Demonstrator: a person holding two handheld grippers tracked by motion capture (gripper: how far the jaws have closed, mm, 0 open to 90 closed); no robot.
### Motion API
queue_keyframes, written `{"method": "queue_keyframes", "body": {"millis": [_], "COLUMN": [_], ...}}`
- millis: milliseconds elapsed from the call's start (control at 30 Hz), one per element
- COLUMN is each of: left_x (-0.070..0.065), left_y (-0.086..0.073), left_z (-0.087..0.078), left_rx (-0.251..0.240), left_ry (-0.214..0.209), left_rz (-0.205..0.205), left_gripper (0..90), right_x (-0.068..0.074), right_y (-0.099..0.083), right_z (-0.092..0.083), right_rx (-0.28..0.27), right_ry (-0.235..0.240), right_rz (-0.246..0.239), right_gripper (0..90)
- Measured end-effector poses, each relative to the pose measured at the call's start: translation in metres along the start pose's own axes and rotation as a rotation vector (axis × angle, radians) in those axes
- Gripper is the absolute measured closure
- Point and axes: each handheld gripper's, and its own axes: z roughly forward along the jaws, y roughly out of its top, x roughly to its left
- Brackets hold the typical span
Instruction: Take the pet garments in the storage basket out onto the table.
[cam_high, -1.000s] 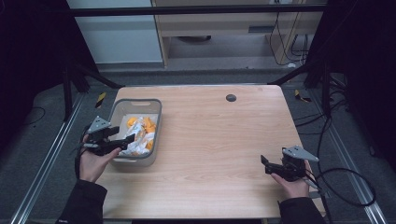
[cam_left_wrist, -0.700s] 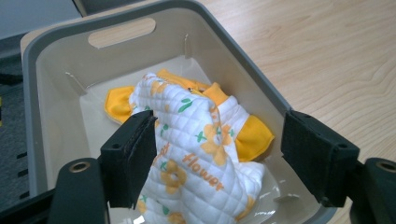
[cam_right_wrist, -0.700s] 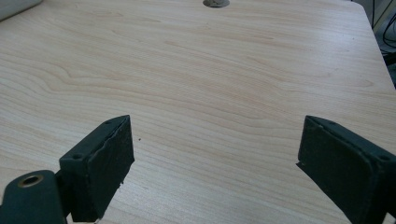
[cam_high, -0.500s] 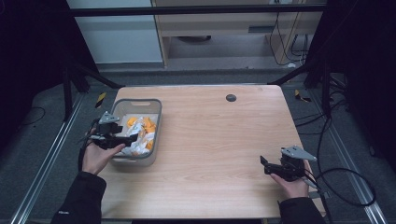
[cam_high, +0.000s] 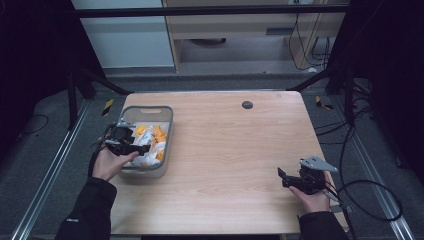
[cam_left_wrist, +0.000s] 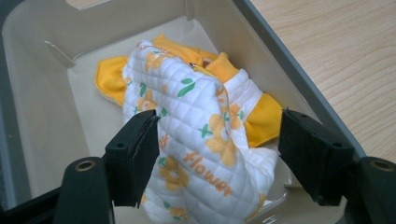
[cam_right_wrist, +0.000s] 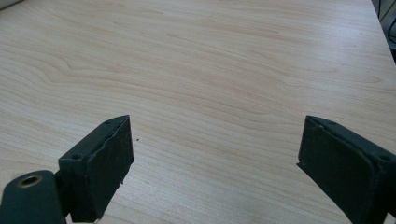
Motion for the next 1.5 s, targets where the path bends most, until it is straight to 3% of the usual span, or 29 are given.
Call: {"method": "queue_keyframes", "body": {"millis": [833, 1133, 1400, 1500], "left_x": [0.005, 0.006, 0.011, 0.011], "left_y": [0.004, 0.001, 0.0, 0.0], "left_z": [0.035, 0.04, 0.04, 0.037], "left_rx": [0.153, 0.17, 0.184, 0.175], "left_ry": [0.062, 0.056, 0.055, 0.072], "left_rz": [-0.018, -0.039, -0.077, -0.066], "left_gripper": [36.0, 51.2, 72.0, 74.3], "right_x": [0.001, 0.002, 0.001, 0.001], "right_y": [0.0, -0.001, -0.002, -0.002], "right_z": [0.001, 0.003, 0.004, 0.004], "right_rx": [0.021, 0.038, 0.047, 0.048], "right_ry": [0.02, 0.026, 0.027, 0.03], "right_rz": [-0.007, -0.014, -0.014, -0.015], "right_gripper": [10.1, 10.1, 10.1, 10.1]}}
